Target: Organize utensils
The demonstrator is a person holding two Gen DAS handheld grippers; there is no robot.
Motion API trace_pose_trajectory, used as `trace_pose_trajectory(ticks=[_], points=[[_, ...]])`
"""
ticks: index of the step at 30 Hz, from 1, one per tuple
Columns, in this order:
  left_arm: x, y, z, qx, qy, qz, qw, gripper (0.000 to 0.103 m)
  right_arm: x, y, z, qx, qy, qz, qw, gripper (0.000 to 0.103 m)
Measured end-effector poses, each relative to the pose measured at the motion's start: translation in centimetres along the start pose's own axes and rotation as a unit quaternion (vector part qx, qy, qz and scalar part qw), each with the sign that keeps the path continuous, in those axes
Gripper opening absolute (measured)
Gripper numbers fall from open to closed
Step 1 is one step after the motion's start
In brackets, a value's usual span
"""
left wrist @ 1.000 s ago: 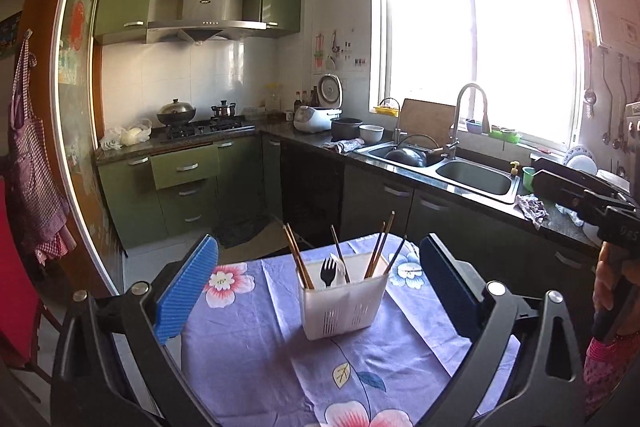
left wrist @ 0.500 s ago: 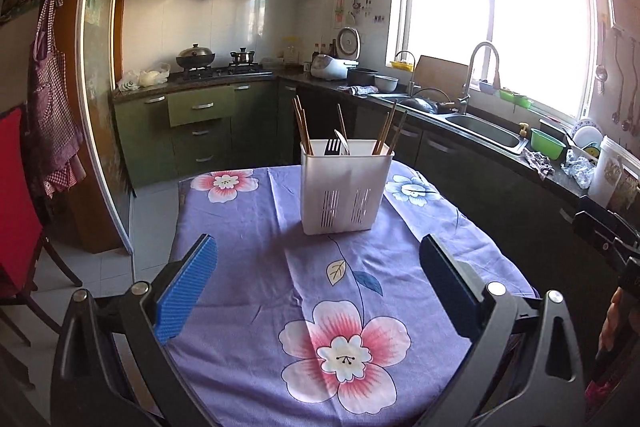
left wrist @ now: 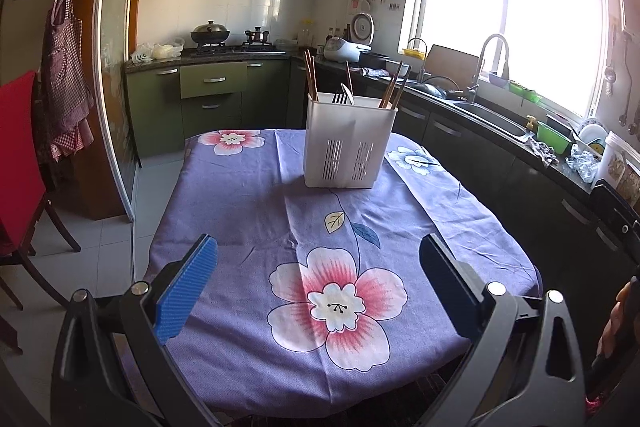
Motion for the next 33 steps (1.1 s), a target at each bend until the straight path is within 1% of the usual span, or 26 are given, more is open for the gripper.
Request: trace_pose_trajectory(ticks=[1,6,14,23,33], points=[[0.1,-0.1,0.0,0.000,0.000,-0.001,1.0000,0.096,0.0,-0.1,0.2,0.000,-0.001,0.001,1.000,0.091],[0.5,-0.4,-0.4,-0.003,-0.001,-0.005,1.0000,0.096,-1.0,-0.2,0.4,-0.001,0.006,0.011,1.000,0.092],[0.9,-0.5,-0.8,-0.006,-0.002,-0.004,1.0000,0.096,-2.3,-1.2,0.3,-0.003,0.001,0.031,1.000,0.092],[1.3,-0.6,-1.3,-0.010,-0.003,-0.008,0.9999,0.096,-2.6,-1.1,0.7,0.005,-0.002,0.036,0.999,0.093],[1.6,-0.8,-1.1,-0.006,-0.001,-0.008,1.0000,0.096,-2.7,-1.2,1.5,0.014,0.000,0.039,0.999,0.093]])
Point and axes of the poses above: each gripper's, at about its wrist camera, not at the fingertips, and x roughly against the way its jaws point, z to its left, y to its top, the point moved 5 cm from there along -x, roughly the way its jaws point, and after that the axes turned 15 degrees about x, right-handed, at the moved point
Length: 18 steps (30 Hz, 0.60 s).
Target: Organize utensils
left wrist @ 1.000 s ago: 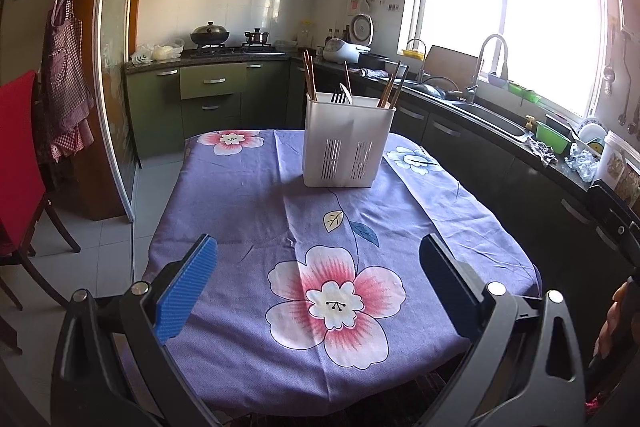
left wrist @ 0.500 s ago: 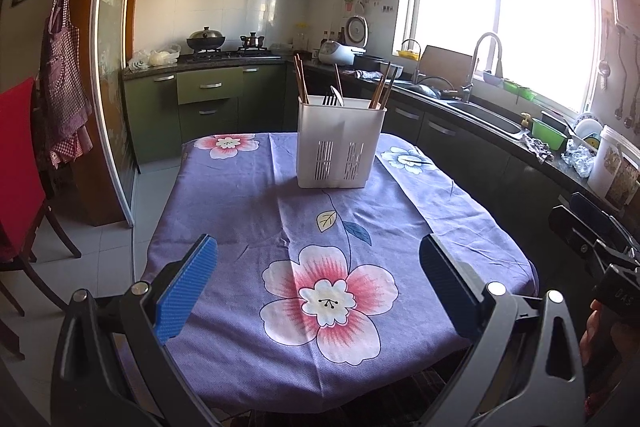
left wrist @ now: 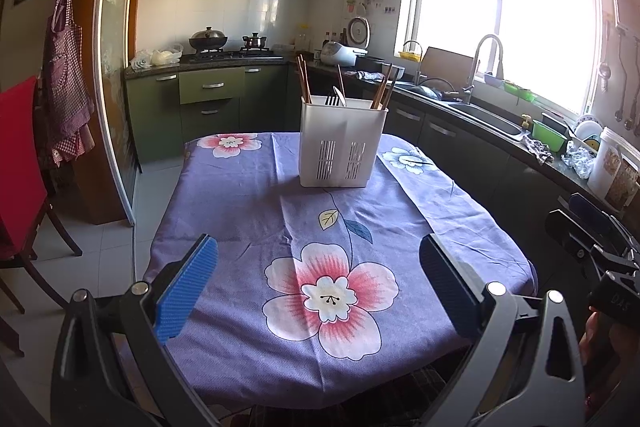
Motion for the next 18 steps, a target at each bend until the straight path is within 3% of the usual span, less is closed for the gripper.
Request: trace_pose_trajectory(ticks=[18], points=[[0.07,-0.15,0.23,0.004,0.001,-0.001,1.0000,0.096,-0.07,-0.20,0.20,0.002,0.007,0.002,1.000,0.094]])
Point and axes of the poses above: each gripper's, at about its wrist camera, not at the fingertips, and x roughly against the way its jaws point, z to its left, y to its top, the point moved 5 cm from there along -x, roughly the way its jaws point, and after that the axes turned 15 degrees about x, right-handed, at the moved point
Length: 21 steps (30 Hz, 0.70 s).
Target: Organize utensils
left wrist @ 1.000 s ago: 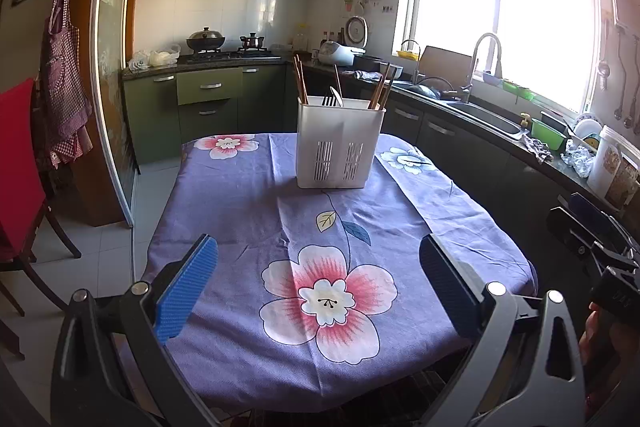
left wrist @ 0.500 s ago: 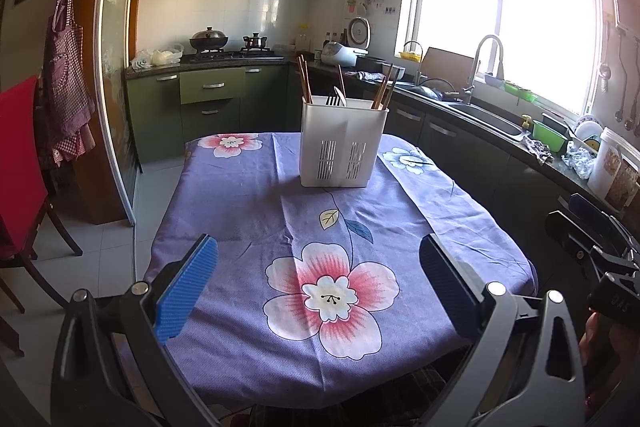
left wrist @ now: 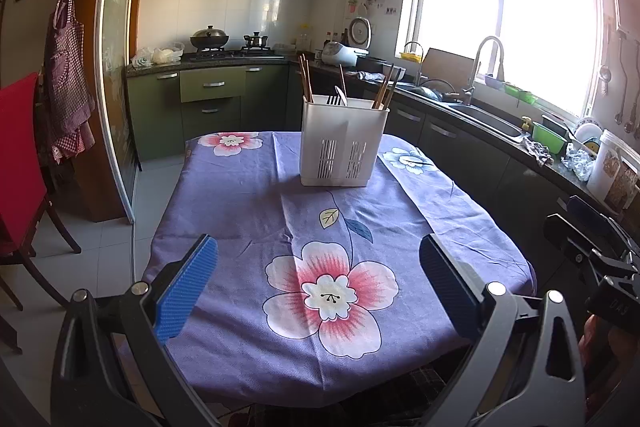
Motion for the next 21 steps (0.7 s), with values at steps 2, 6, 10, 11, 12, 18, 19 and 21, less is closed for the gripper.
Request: trace_pose_trajectory(ticks=[2,6,10,11,12,18,19,21], points=[[0.08,-0.06,0.00,-0.002,0.006,-0.004,1.0000,0.096,0.01,-0.01,-0.02,0.000,0.000,0.000,1.000,0.094],[0.41,0.03,-0.15,-0.008,0.016,-0.015,0.9997,0.096,-0.05,-0.07,-0.01,0.001,0.000,0.002,1.000,0.094],[0.72,0.07,-0.33,-0.009,0.014,-0.021,0.9996,0.096,-0.13,-0.08,-0.06,0.002,0.001,0.003,1.000,0.094],[0.71,0.12,-0.39,-0.009,0.012,-0.020,0.9997,0.096,-0.13,-0.09,-0.09,0.002,0.002,0.003,1.000,0.094],[0.63,0.14,-0.45,-0.009,0.012,-0.018,0.9997,0.096,-0.13,-0.10,-0.11,0.002,0.002,0.003,1.000,0.094],[0.59,-0.12,-0.33,0.003,-0.011,-0.006,0.9999,0.096,-0.26,-0.20,-0.02,0.004,0.002,0.005,1.000,0.094],[0.69,-0.09,-0.26,0.006,-0.015,-0.007,0.9998,0.096,-0.29,-0.23,-0.02,0.004,0.002,0.006,1.000,0.094],[0.76,-0.01,-0.17,0.007,-0.016,-0.009,0.9998,0.096,-0.34,-0.25,0.00,0.005,0.003,0.006,1.000,0.094]])
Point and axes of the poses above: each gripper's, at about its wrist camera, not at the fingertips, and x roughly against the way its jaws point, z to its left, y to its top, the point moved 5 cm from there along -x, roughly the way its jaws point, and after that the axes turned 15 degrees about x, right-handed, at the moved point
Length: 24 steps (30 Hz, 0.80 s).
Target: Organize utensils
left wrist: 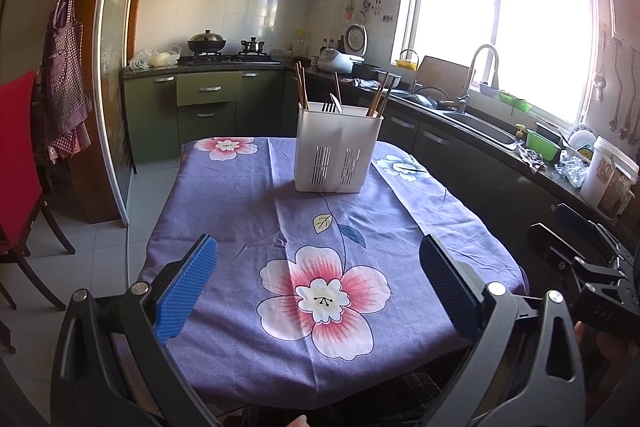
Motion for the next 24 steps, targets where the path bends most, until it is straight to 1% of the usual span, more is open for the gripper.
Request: trace_pose_trajectory(ticks=[3,6,7,11,17,24], points=[[0.0,0.0,0.1,0.002,0.002,-0.001,1.0000,0.096,-0.1,0.0,0.0,0.001,0.001,0.001,1.000,0.094],[-0.5,0.0,0.4,0.013,-0.006,0.013,0.9998,0.096,-0.3,-0.1,0.1,0.002,0.002,0.003,1.000,0.094],[-0.6,-0.1,0.5,0.014,-0.003,0.016,0.9998,0.096,-0.3,-0.1,0.0,0.003,0.002,0.003,1.000,0.094],[-1.1,-0.3,0.4,0.000,0.029,0.014,0.9995,0.096,-0.5,-0.1,0.1,0.004,0.003,0.005,1.000,0.094],[-1.0,-0.5,-0.1,-0.021,0.049,0.004,0.9986,0.096,-0.7,-0.2,0.1,0.005,0.005,0.009,1.000,0.094],[-1.2,-0.6,0.1,-0.009,0.029,0.016,0.9994,0.096,-0.9,-0.2,0.1,0.005,0.005,0.010,1.000,0.094]])
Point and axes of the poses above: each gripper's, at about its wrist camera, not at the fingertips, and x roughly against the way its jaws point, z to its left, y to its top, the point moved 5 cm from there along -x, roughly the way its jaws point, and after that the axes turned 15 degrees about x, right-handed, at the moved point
